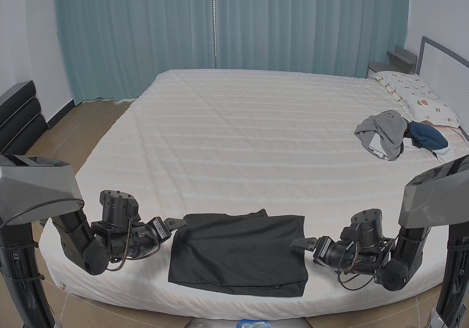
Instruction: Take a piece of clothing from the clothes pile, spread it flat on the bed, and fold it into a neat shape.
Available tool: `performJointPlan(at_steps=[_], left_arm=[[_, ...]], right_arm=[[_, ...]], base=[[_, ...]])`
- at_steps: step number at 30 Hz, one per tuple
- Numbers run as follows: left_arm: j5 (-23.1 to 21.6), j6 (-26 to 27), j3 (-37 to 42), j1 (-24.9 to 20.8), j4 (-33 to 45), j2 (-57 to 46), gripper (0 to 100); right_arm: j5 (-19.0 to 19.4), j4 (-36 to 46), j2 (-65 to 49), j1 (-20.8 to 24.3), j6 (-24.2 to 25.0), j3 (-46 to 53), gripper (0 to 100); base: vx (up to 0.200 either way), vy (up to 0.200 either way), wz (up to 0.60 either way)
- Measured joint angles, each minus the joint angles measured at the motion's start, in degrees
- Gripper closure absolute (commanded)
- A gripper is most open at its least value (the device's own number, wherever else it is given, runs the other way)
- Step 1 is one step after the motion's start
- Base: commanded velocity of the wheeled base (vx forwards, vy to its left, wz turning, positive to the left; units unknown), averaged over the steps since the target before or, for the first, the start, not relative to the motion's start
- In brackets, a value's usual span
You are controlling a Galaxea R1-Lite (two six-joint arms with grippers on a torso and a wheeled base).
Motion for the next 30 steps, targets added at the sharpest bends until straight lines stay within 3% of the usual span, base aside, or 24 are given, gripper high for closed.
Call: performJointPlan(at_steps=[9, 19, 30], left_arm=[[0.2, -2.1, 7.5, 0.5, -0.2, -6.6, 0], [0.3, -6.0, 16.9, 2.3, -0.2, -15.0, 0], [0.5, -6.3, 23.1, 5.9, -0.2, -23.3, 0]], right_arm=[[0.0, -2.4, -1.0, 1.6, -0.8, 5.5, 0], [-0.9, -3.0, 0.2, 4.7, -0.7, 4.7, 0], [-4.5, -3.8, -0.4, 4.8, -1.0, 7.4, 0]], base=[[0.000, 0.000, 0.00], [0.000, 0.000, 0.00], [0.000, 0.000, 0.00]])
